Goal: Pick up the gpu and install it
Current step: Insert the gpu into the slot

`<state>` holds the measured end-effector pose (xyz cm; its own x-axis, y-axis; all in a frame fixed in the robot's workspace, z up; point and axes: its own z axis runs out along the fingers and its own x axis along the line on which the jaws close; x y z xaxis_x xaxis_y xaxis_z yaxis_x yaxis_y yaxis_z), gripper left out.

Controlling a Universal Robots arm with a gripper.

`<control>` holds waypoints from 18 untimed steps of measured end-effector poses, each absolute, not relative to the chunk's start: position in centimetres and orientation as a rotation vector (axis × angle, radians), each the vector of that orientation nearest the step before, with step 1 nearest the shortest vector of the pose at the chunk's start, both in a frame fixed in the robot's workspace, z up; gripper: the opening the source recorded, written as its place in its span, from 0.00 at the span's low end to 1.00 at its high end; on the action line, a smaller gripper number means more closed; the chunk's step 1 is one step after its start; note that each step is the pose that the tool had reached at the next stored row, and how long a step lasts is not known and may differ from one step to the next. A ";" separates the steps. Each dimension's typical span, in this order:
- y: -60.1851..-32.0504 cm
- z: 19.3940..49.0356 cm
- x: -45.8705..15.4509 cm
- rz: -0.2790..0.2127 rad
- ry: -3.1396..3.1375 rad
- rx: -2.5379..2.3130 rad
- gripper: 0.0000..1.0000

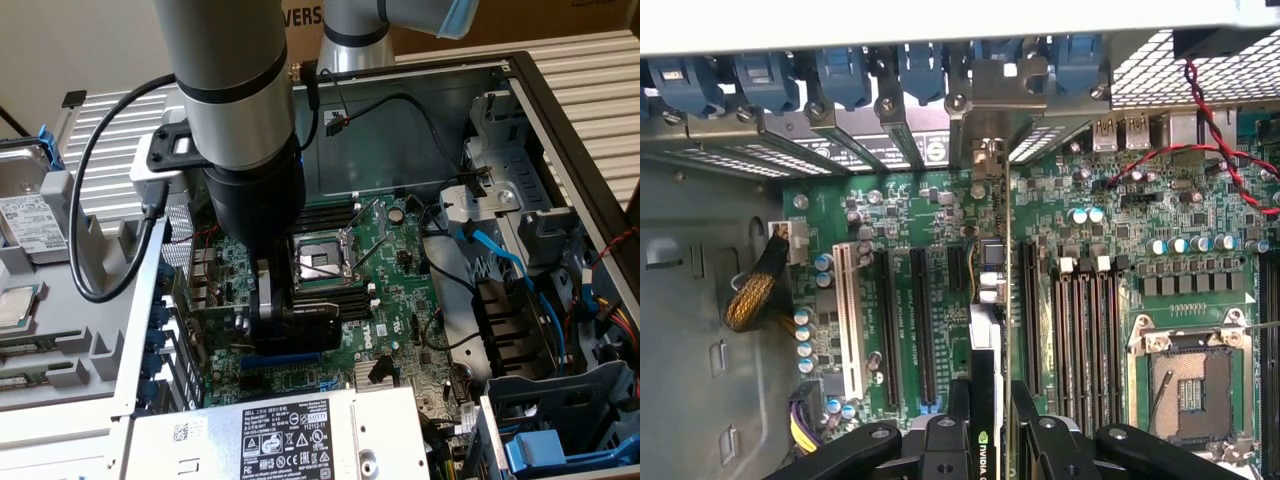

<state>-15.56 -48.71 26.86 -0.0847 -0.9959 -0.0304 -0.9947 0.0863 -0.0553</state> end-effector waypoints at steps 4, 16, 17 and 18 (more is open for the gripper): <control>-48.8 26.9 -15.5 -0.024 2.268 -2.081 0.26; -48.9 26.9 -15.5 -0.016 2.264 -2.077 0.26; -48.9 26.9 -15.5 -0.016 2.264 -2.077 0.26; -48.9 26.9 -15.5 -0.016 2.264 -2.077 0.26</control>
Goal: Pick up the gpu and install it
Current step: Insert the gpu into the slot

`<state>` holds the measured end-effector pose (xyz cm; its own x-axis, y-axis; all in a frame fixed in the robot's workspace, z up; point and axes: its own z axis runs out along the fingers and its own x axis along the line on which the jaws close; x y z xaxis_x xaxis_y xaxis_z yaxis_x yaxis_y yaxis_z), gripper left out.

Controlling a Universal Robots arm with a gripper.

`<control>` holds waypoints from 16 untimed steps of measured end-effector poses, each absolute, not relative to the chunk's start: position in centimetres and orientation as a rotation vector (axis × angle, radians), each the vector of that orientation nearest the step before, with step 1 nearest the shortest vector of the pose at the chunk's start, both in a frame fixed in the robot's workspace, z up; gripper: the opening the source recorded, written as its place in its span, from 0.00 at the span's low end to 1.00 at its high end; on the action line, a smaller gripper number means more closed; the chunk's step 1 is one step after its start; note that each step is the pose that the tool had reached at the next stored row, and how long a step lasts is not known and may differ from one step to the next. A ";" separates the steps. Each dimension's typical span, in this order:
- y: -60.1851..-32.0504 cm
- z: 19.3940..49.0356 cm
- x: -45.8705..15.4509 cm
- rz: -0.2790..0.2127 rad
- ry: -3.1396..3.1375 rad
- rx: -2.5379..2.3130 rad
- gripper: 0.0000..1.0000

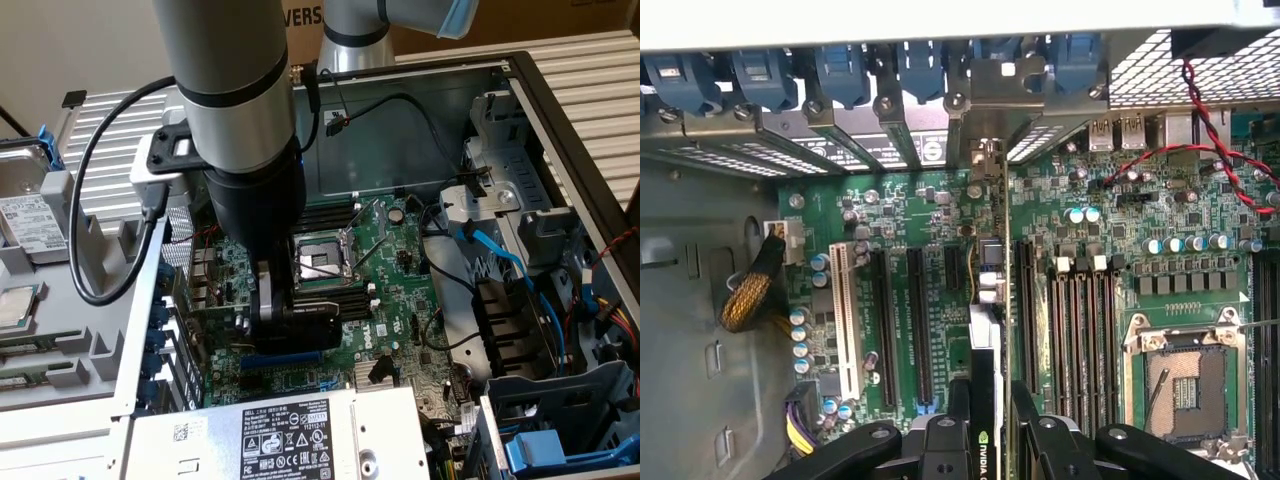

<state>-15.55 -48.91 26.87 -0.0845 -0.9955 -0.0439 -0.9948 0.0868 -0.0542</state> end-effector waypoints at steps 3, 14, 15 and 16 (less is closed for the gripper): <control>-48.9 26.9 -15.6 -0.016 2.264 -2.077 0.26; -48.9 26.9 -15.3 -0.016 2.264 -2.077 0.26; -48.9 26.9 -15.3 -0.016 2.264 -2.077 0.26; -48.9 26.9 -15.3 -0.016 2.264 -2.077 0.26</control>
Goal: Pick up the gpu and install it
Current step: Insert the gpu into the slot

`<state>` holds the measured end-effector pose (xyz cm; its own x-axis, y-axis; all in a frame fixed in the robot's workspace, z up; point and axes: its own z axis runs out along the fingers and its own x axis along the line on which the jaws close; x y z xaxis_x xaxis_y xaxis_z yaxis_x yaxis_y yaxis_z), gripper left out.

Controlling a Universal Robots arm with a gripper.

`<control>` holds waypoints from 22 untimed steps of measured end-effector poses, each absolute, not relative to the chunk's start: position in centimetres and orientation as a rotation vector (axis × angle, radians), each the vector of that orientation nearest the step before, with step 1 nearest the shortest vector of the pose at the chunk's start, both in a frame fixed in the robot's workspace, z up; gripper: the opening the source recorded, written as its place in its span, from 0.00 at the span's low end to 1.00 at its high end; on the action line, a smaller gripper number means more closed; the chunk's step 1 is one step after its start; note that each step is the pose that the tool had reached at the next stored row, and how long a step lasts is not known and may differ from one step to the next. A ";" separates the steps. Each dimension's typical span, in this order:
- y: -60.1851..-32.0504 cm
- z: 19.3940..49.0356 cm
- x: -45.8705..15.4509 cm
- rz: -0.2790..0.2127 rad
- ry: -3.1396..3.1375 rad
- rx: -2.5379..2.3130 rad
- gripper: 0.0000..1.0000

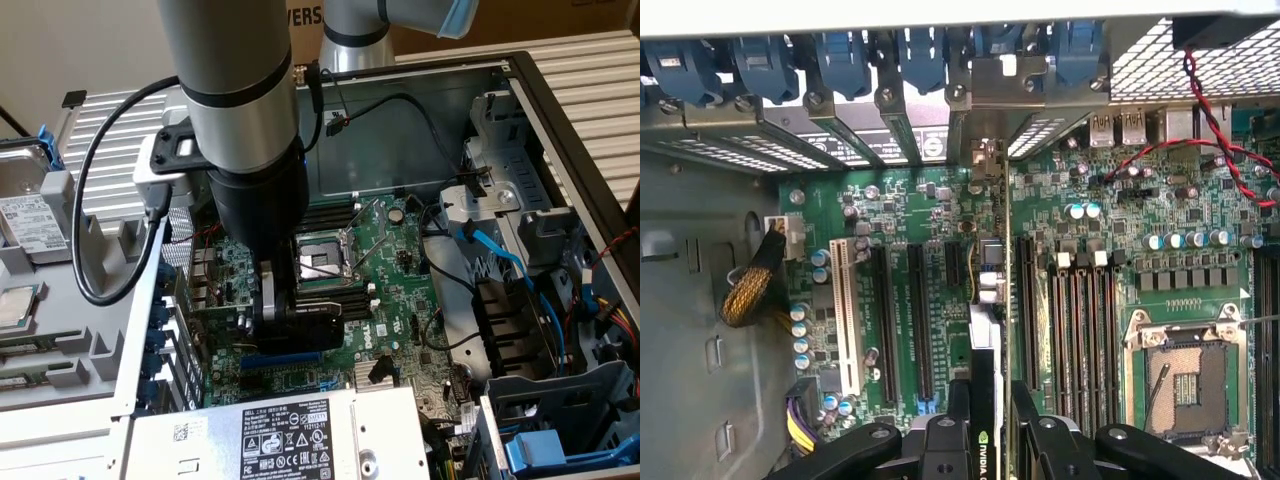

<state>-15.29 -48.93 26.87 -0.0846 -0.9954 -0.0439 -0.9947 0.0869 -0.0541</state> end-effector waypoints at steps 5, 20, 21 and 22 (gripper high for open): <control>-48.9 26.9 -15.3 -0.016 2.264 -2.077 0.26; -48.8 26.9 -15.2 -0.017 2.245 -2.100 0.26; -48.8 26.9 -15.2 -0.017 2.243 -2.102 0.26; -48.8 26.9 -15.2 -0.018 2.242 -2.104 0.26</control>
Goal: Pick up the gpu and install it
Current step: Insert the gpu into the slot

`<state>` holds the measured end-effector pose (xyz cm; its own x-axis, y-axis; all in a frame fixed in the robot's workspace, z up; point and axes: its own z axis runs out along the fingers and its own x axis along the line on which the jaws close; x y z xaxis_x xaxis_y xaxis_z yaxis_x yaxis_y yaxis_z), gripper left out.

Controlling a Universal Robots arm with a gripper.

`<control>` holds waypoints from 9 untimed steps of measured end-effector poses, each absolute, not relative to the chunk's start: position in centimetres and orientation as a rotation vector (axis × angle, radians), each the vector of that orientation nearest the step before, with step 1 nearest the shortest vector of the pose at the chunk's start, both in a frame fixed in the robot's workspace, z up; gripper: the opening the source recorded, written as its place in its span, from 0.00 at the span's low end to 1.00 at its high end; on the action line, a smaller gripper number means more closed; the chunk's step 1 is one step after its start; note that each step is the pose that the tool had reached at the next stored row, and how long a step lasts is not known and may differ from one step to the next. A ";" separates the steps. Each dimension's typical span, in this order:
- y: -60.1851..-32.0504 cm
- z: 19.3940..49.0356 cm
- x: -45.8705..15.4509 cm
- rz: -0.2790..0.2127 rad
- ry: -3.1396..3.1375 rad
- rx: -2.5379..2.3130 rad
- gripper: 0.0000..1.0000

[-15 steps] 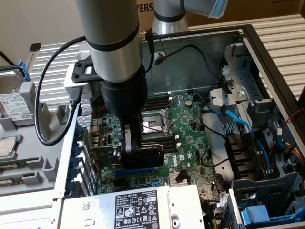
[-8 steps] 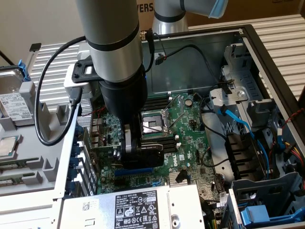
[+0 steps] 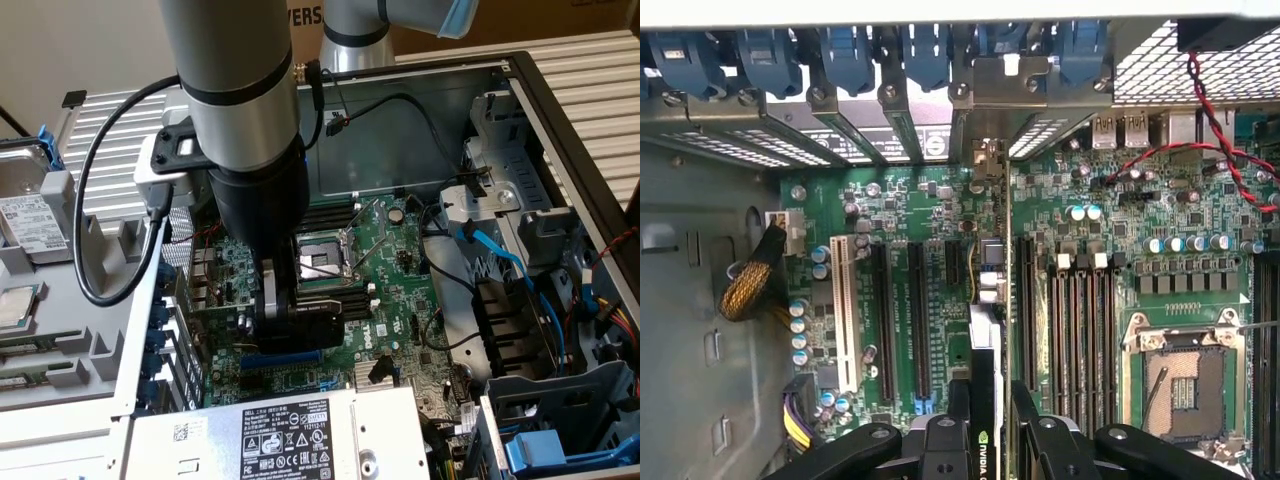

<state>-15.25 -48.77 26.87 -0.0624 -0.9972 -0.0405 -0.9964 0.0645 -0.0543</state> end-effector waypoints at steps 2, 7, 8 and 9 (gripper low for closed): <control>-48.8 26.9 -15.2 -0.019 2.242 -2.105 0.26; -48.8 26.9 -15.2 -0.019 2.242 -2.105 0.26; -48.8 26.9 -15.1 -0.019 2.242 -2.105 0.26; -48.8 26.9 -15.1 -0.019 2.242 -2.106 0.26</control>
<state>-15.06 -48.76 26.87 -0.0617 -0.9973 -0.0394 -0.9965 0.0638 -0.0537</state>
